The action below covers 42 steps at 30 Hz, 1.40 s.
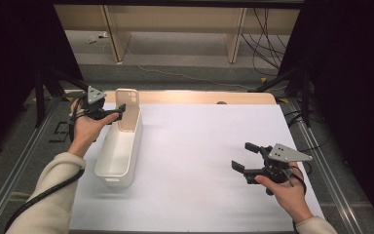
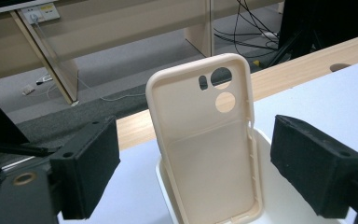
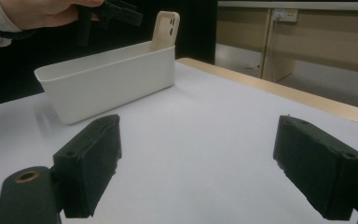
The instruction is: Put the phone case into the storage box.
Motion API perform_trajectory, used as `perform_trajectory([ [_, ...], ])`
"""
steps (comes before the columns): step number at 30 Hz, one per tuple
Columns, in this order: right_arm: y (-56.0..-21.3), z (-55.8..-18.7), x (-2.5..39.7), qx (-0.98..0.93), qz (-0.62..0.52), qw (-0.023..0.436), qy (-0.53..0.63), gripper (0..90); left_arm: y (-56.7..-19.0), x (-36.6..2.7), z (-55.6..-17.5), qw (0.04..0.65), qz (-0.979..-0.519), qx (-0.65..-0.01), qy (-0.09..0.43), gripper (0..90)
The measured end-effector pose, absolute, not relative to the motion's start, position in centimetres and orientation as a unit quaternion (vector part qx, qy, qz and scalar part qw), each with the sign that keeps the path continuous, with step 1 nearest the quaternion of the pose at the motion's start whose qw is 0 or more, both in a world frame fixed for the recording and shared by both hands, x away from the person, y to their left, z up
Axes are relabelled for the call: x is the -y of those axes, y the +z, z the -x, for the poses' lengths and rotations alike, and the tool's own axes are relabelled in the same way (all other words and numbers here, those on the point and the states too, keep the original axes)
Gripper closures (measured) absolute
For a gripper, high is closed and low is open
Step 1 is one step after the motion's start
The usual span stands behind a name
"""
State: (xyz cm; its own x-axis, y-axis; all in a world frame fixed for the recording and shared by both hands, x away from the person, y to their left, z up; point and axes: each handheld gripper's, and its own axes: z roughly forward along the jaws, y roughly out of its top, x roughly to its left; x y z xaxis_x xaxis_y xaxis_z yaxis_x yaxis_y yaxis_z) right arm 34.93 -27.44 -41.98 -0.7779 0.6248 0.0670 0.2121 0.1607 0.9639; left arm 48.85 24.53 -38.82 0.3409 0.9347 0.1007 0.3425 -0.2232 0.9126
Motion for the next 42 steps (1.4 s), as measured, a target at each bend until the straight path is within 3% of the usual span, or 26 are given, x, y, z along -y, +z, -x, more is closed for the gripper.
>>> perform_trajectory([
  [42, -42.0, -35.0, 27.5, -0.740, -0.284, 0.177, 0.584, 16.2, -38.6, -24.2, -43.6, 0.453, -0.704, -0.425, 0.344, 15.4],
])
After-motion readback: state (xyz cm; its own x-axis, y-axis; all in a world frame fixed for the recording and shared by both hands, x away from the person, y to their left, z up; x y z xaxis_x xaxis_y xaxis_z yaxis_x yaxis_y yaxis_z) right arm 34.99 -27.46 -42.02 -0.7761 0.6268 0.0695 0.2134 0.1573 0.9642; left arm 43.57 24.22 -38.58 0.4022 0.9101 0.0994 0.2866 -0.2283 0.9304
